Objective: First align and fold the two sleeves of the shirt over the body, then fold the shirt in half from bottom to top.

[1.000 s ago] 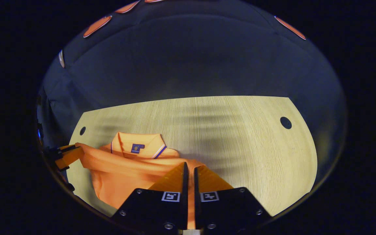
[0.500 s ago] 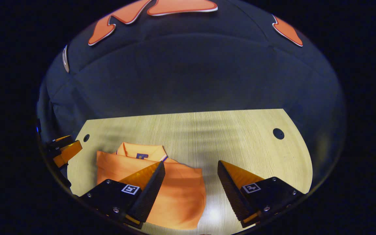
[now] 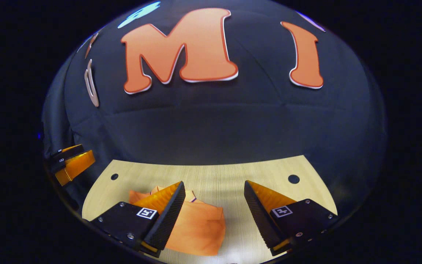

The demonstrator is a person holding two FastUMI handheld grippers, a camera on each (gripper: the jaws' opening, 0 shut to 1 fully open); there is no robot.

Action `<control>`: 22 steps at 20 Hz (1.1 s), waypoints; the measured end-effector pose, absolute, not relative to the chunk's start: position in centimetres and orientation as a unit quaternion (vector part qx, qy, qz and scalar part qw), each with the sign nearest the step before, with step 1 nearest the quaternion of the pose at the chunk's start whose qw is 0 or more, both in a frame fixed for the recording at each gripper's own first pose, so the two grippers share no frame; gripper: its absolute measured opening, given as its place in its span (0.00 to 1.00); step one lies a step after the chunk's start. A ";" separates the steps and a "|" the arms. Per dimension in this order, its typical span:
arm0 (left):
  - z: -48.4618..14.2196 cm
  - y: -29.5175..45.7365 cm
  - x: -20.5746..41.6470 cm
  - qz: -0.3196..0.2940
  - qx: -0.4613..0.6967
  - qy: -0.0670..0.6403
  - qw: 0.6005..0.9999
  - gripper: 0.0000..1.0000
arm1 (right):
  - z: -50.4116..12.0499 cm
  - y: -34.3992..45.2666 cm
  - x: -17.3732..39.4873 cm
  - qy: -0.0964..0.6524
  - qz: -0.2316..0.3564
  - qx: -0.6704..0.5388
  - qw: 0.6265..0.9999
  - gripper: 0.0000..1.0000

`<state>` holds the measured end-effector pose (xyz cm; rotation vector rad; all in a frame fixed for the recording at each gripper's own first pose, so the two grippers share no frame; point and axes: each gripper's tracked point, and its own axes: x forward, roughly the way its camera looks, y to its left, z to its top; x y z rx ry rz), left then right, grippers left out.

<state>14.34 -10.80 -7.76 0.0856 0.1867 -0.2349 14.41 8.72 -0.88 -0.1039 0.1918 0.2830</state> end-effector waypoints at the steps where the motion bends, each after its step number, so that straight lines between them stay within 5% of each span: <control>1: -6.5 -11.6 13.6 -0.117 0.038 0.079 0.989 0.98 | 0.1 8.2 13.3 0.079 0.140 -0.057 0.985 0.98; 11: 4.5 -13.6 0.9 -0.096 0.031 -0.044 0.994 0.98 | 8.3 4.0 1.3 -0.033 0.161 -0.057 0.985 0.97; 22: 1.6 -10.5 -7.8 -0.085 -0.001 -0.037 0.996 0.98 | 6.0 1.0 -6.1 -0.047 0.144 -0.038 0.988 0.97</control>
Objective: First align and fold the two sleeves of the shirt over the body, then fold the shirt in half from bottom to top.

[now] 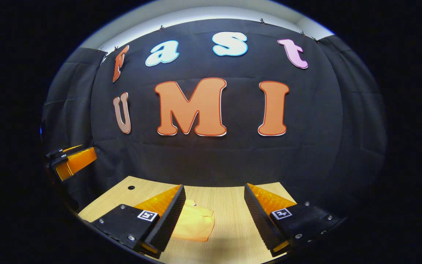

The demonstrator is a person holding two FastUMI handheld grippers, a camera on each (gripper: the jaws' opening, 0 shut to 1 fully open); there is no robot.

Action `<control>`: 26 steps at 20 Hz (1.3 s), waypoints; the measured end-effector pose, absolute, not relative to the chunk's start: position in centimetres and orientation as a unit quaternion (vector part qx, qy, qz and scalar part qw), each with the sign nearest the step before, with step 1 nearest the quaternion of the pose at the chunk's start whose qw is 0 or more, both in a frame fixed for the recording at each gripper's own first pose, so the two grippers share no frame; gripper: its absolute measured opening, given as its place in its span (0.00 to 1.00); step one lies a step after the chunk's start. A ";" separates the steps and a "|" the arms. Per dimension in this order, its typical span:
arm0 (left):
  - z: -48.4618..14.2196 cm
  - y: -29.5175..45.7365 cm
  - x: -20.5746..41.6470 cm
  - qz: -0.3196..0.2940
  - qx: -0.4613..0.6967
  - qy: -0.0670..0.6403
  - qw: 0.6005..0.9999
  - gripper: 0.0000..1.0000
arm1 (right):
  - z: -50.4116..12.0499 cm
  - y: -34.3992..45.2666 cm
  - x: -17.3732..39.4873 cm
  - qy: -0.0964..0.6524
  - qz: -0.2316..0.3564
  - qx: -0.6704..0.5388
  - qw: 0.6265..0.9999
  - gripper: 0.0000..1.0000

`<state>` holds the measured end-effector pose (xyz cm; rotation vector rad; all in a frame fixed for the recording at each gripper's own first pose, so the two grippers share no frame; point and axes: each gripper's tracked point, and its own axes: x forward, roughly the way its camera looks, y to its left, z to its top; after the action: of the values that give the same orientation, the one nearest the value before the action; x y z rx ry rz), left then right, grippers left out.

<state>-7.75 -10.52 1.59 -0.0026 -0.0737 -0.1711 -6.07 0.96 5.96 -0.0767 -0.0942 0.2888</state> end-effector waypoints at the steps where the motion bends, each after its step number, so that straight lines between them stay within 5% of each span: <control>1: 0.8 -10.1 -7.9 -0.083 -0.002 -0.028 0.996 0.98 | 5.4 1.2 -6.9 -0.041 0.143 -0.033 0.988 0.97; 13: 0.8 -4.2 -14.6 -0.060 -0.024 -0.032 0.997 0.97 | 3.8 0.0 -15.7 -0.046 0.126 -0.024 0.991 0.97; 26: 0.4 -2.9 -15.3 -0.016 -0.025 -0.030 0.999 0.98 | 2.8 -1.0 -13.1 -0.025 0.141 -0.009 0.990 0.97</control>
<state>-15.33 -2.91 0.43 -0.0509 -0.0599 -0.0313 -13.11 -1.01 2.79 -0.0175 -0.0507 0.2821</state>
